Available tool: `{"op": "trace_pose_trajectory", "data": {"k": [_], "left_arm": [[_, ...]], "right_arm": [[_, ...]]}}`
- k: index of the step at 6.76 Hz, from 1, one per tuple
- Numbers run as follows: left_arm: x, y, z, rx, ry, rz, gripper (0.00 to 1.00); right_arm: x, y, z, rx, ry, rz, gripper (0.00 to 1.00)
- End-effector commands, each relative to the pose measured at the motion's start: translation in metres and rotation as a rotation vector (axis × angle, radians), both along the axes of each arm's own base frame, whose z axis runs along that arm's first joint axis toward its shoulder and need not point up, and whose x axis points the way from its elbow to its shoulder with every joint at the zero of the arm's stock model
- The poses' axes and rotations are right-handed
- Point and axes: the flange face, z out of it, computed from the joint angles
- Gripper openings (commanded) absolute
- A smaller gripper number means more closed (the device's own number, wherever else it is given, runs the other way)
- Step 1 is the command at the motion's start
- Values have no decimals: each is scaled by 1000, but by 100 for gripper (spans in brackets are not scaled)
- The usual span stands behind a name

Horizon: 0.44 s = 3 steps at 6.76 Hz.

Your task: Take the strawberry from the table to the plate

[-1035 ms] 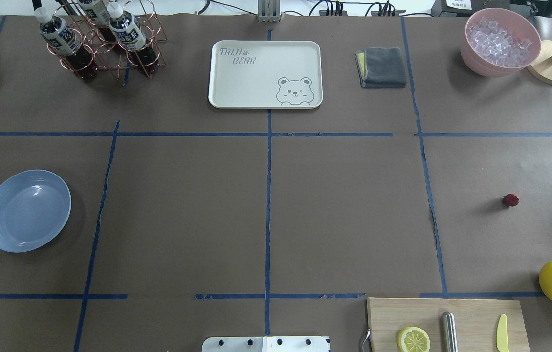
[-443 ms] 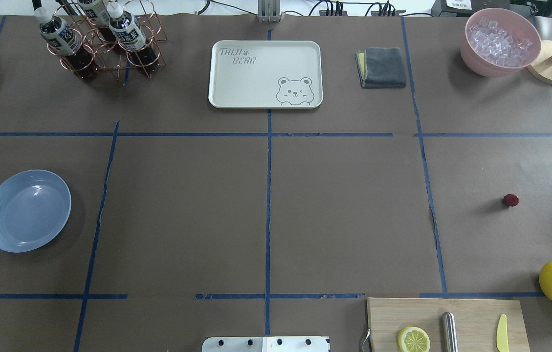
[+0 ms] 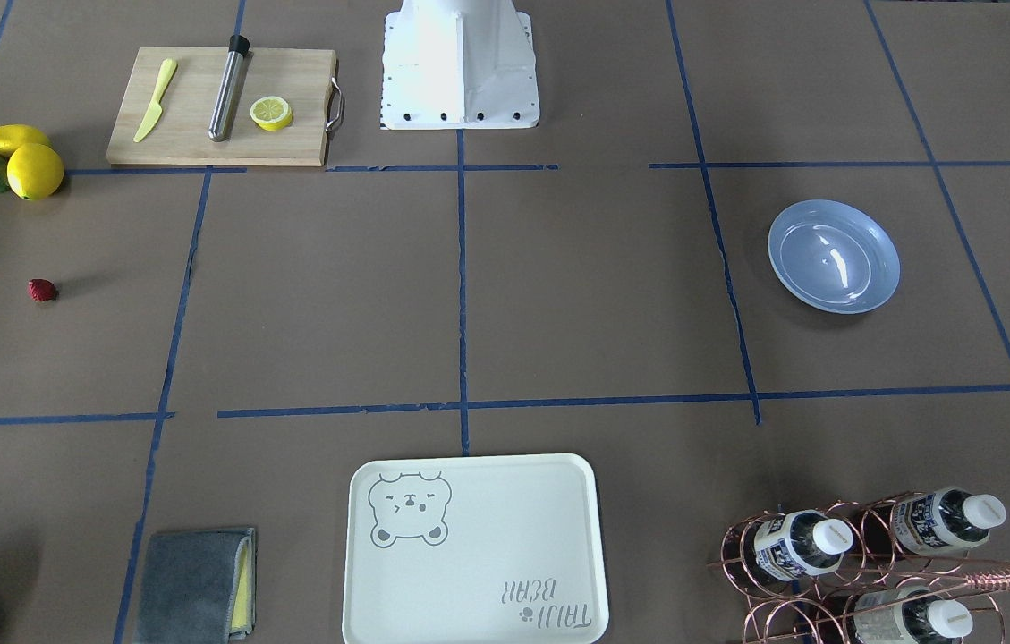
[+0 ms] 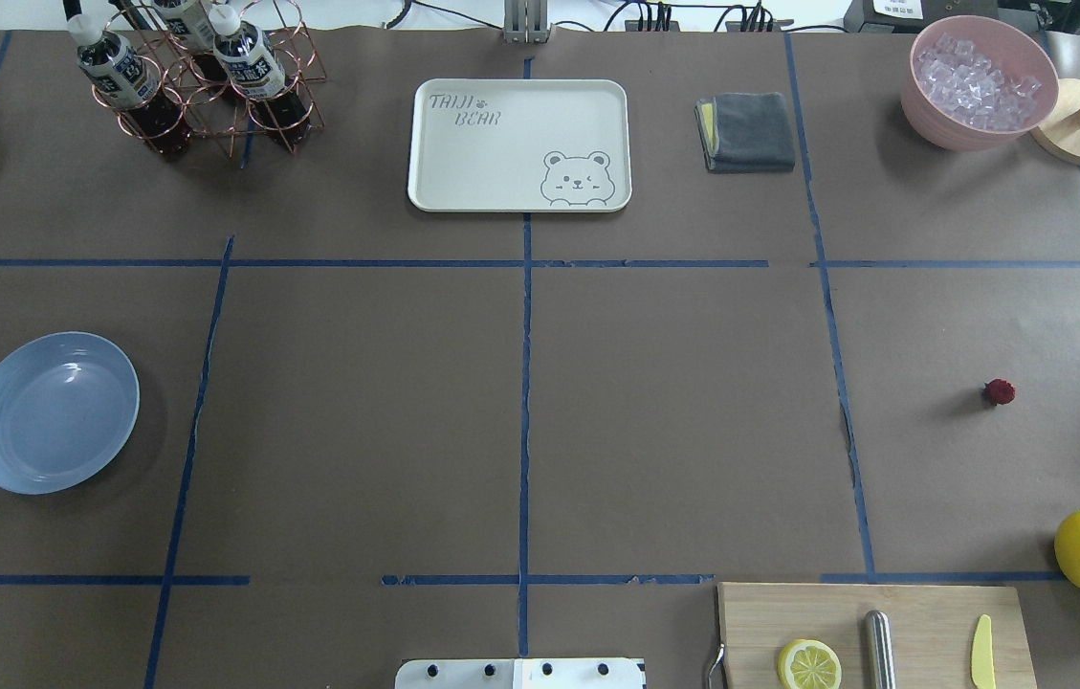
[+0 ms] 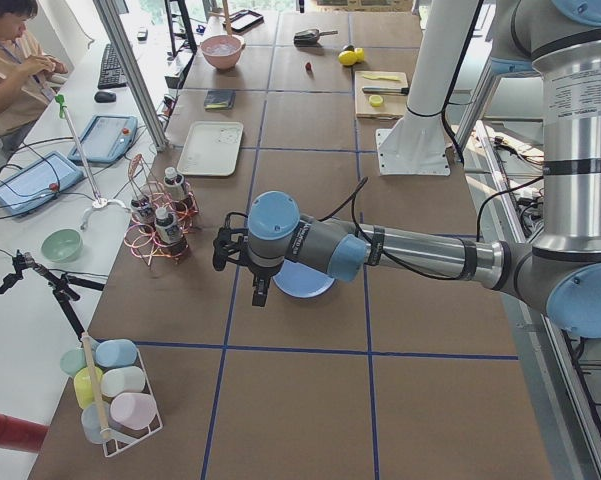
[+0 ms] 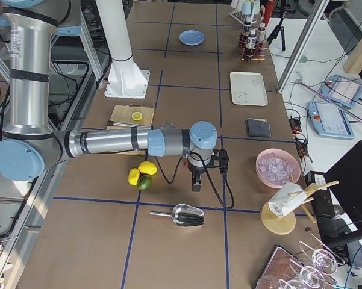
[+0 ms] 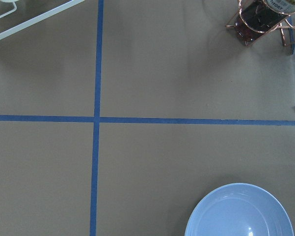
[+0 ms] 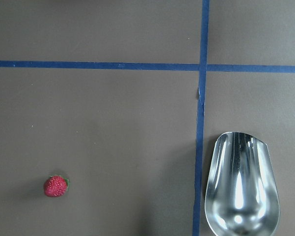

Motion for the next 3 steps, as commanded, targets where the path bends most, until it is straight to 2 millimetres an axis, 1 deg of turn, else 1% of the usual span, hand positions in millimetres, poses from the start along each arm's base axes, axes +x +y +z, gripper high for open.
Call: {"op": "trace_pose_trajectory", "data": {"k": [1, 2, 3], "left_arm": [[91, 3, 2, 150, 30, 177, 100], [128, 2, 23, 113, 15, 184, 100], [190, 16, 40, 117, -3, 240, 100]], "right_arm": [[-1, -2, -1, 5, 0, -3, 100], [-1, -1, -1, 5, -1, -4, 100], [-2, -1, -1, 6, -4, -7, 100]]}}
